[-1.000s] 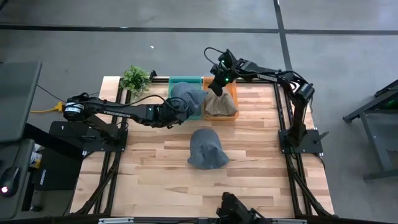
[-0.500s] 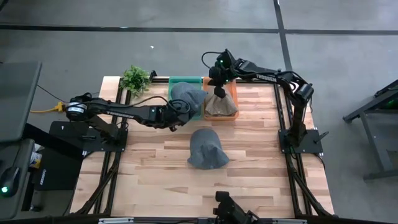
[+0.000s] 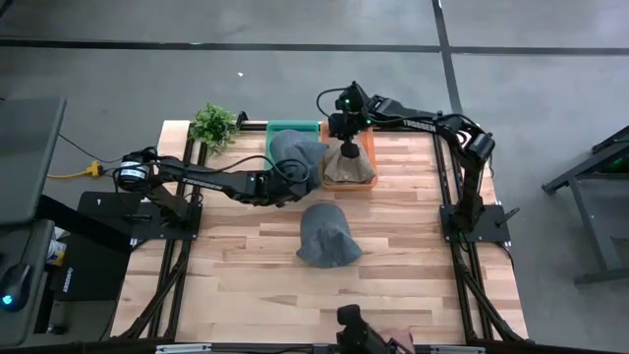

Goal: Pick & Place hat
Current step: Put the bottom blue cap into the green bin

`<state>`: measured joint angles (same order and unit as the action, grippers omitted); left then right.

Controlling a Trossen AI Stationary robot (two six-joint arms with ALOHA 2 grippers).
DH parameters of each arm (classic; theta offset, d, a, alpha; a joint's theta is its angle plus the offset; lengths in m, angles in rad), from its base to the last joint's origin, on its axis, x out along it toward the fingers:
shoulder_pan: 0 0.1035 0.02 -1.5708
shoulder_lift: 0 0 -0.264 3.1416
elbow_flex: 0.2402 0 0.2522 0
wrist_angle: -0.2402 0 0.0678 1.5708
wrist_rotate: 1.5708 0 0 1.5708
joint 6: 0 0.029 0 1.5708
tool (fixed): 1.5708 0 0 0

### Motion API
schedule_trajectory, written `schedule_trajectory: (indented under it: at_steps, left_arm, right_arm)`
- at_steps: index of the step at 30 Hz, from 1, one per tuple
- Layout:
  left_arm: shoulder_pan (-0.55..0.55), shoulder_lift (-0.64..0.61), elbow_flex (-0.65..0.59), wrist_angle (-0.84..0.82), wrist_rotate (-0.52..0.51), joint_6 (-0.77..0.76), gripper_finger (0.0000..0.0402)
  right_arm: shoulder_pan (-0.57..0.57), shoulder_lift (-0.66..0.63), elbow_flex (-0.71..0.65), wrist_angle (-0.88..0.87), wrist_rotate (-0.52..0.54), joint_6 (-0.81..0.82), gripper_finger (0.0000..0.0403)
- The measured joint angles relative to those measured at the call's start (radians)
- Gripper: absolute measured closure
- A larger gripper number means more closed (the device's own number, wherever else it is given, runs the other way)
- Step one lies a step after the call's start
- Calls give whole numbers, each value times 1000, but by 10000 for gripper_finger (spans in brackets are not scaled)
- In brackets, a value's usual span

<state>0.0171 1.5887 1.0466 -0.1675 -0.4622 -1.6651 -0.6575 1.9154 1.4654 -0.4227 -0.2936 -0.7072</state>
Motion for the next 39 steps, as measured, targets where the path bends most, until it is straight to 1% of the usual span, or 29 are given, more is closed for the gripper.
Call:
schedule_trajectory:
  at_steps: [3,6,10,12,14,18,22,25,29,31,34,36,39]
  left_arm:
    - [-1,0,0,1,-19,110,401]
    - [-1,0,0,0,-25,258,401]
    - [-13,0,10,-39,-16,435,401]
    - [-30,0,23,-56,-19,484,401]
    - [-36,0,28,-77,-50,492,401]
    - [-52,0,29,-90,-100,491,401]
    - [-64,0,29,-115,-97,484,401]
    - [-68,0,29,-132,-83,481,401]
    - [-70,0,29,-134,-73,479,401]
    - [-70,0,29,-149,-76,479,401]
    - [-70,0,29,-198,-72,481,401]
    - [-70,0,29,-245,-52,480,401]
    - [-70,0,29,-300,-2,472,401]
  right_arm:
    - [12,-11,0,-37,55,-37,402]
    - [32,-26,0,-83,89,-128,396]
    - [62,-35,0,-131,162,-266,371]
    - [76,-36,0,-145,186,-326,351]
    - [87,-37,0,-140,211,-345,327]
    - [103,-37,0,-111,214,-351,278]
    - [124,-37,0,-82,215,-351,242]
    - [145,-37,0,-70,206,-351,226]
    - [174,-37,0,-63,208,-352,222]
    - [187,-37,0,-33,211,-352,222]
    - [203,-37,0,10,244,-352,224]
    - [210,-37,0,29,262,-351,232]
    - [213,-37,0,23,263,-349,256]
